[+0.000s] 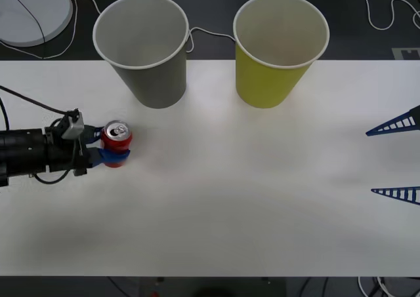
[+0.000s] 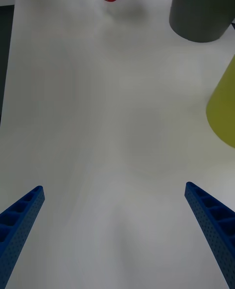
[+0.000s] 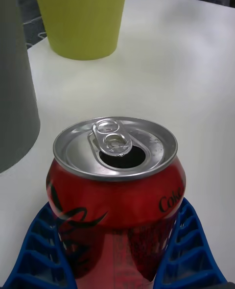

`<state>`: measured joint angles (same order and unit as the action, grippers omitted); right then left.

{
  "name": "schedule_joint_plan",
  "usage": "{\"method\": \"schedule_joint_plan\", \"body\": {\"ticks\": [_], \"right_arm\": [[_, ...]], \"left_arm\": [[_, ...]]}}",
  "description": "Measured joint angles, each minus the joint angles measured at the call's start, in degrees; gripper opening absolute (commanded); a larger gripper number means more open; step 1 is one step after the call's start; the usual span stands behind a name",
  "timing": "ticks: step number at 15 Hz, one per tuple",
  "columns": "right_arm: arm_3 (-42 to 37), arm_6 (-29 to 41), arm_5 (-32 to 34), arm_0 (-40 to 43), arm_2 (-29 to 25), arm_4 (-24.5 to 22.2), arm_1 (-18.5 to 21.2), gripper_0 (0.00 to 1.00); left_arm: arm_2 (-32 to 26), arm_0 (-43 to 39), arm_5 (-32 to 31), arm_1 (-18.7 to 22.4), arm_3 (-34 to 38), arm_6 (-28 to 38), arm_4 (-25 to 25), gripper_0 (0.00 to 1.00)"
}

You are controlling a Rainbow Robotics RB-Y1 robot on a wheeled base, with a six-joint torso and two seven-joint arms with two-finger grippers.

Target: Put the can into the green bin and the plastic bottle into the gray bin

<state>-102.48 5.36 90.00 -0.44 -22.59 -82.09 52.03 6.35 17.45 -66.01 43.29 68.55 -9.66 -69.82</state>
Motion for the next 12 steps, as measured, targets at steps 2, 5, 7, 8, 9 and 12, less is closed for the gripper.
{"method": "schedule_joint_plan", "body": {"ticks": [2,5,7,8,9,12], "right_arm": [[0.0,0.0,0.0,0.0,0.0,0.0,0.0,1.0],[0.0,0.0,0.0,0.0,0.0,0.0,0.0,1.0],[0.0,0.0,0.0,0.0,0.0,0.0,0.0,1.0],[0.0,0.0,0.0,0.0,0.0,0.0,0.0,1.0],[0.0,0.0,0.0,0.0,0.0,0.0,0.0,1.0],[0.0,0.0,0.0,0.0,0.0,0.0,0.0,1.0]], "left_arm": [[-2.55,-2.19,-0.03,2.71,6.8,7.17,-5.33,0.0],[-7.25,-5.65,-1.45,5.21,16.99,18.32,-13.08,0.0],[-11.2,-7.54,-4.51,5.79,23.07,25.52,-17.0,0.0],[-13.3,-8.24,-6.56,6.15,26.5,29.32,-19.14,0.0],[-14.71,-8.52,-8.57,6.83,29.41,32.93,-20.85,0.0],[-16.44,-8.36,-13.27,10.97,39.41,44.23,-23.99,0.0]]}}
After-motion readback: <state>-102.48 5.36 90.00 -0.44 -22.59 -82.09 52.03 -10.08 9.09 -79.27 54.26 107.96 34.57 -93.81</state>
